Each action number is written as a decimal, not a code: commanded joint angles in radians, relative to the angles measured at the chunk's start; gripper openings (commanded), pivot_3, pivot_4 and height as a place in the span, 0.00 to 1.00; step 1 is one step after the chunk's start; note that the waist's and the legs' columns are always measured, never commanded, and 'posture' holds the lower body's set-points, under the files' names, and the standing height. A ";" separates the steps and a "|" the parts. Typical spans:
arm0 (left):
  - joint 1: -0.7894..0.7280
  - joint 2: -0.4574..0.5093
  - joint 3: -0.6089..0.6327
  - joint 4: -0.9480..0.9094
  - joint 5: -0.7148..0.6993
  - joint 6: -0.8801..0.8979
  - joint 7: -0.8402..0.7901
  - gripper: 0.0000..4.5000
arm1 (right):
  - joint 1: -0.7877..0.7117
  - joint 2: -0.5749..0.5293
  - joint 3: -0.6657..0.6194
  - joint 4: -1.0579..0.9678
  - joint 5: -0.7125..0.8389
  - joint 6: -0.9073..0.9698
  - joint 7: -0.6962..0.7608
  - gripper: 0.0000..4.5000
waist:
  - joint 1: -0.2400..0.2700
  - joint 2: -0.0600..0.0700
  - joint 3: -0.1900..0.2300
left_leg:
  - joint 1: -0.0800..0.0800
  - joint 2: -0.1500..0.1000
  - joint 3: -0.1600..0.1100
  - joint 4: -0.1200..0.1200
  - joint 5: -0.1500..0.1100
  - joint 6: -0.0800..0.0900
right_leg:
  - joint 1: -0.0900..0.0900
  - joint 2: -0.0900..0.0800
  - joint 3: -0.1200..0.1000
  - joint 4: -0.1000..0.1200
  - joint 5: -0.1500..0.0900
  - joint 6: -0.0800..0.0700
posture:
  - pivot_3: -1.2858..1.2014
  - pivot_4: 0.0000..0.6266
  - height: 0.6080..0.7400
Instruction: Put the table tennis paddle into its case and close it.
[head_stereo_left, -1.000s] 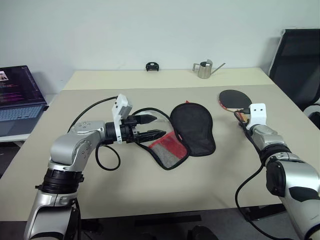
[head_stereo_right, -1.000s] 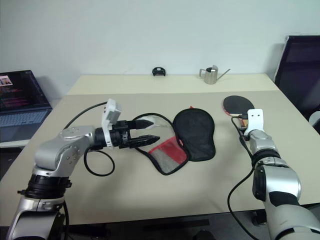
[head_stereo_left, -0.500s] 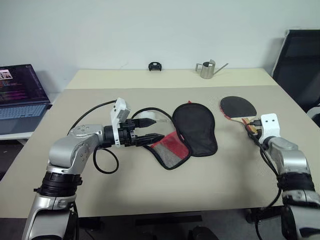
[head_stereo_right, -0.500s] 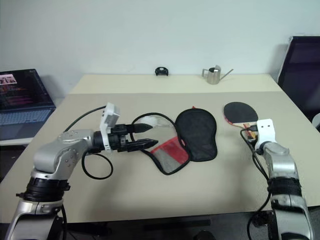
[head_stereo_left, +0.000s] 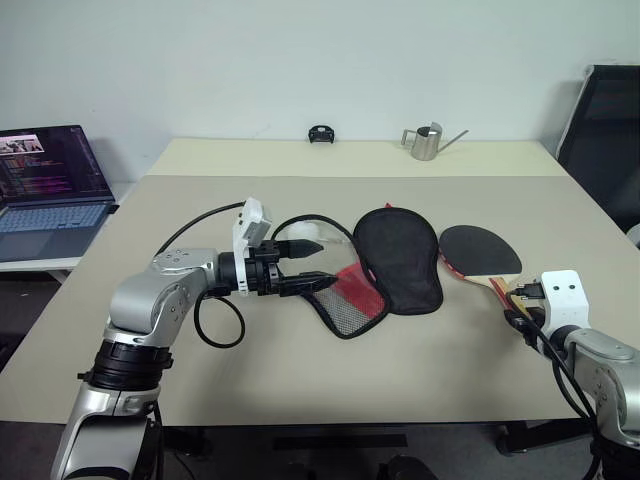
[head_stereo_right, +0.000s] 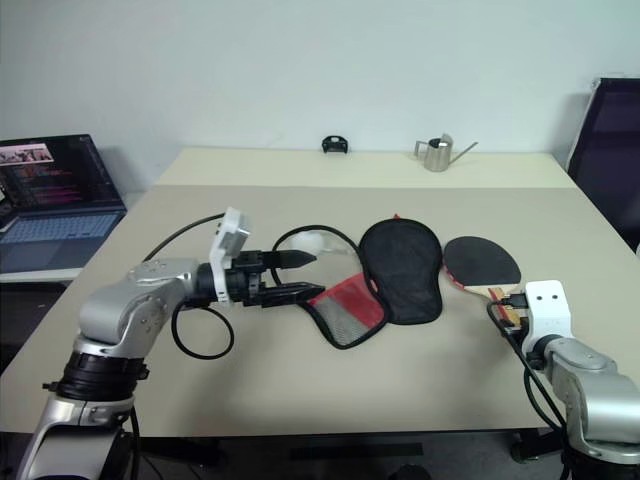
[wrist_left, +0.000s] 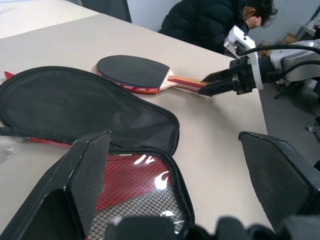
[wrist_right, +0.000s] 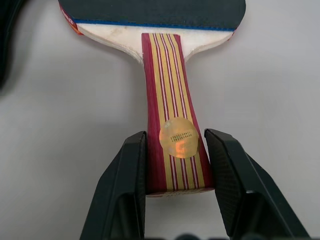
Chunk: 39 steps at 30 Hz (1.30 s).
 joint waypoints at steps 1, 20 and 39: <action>-0.028 -0.002 0.005 -0.012 0.000 -0.018 -0.010 1.00 | -0.001 0.024 -0.019 -0.016 0.012 0.012 -0.015 0.32 | 0.000 0.000 0.000 | 0.000 0.000 0.000 0.000 0.000 0.000 | 0.000 0.000 0.000 0.000 0.000 0.000 | 0.52 0.24 1.00; -0.011 0.003 0.015 -0.045 -0.018 0.000 0.004 1.00 | -0.082 0.090 0.025 0.056 0.010 -0.150 -0.079 0.99 | -0.001 0.000 0.000 | 0.000 0.000 0.000 0.000 0.000 0.000 | 0.000 0.000 0.000 0.000 0.000 0.000 | 0.52 0.24 1.00; -0.015 0.097 0.039 -0.091 -0.023 -0.019 -0.069 1.00 | -0.219 -0.007 0.113 0.471 -0.003 -0.302 0.005 0.99 | -0.003 -0.002 -0.001 | 0.003 0.000 0.000 0.000 0.000 0.001 | 0.003 0.000 0.000 0.000 0.000 0.000 | 0.52 0.24 1.00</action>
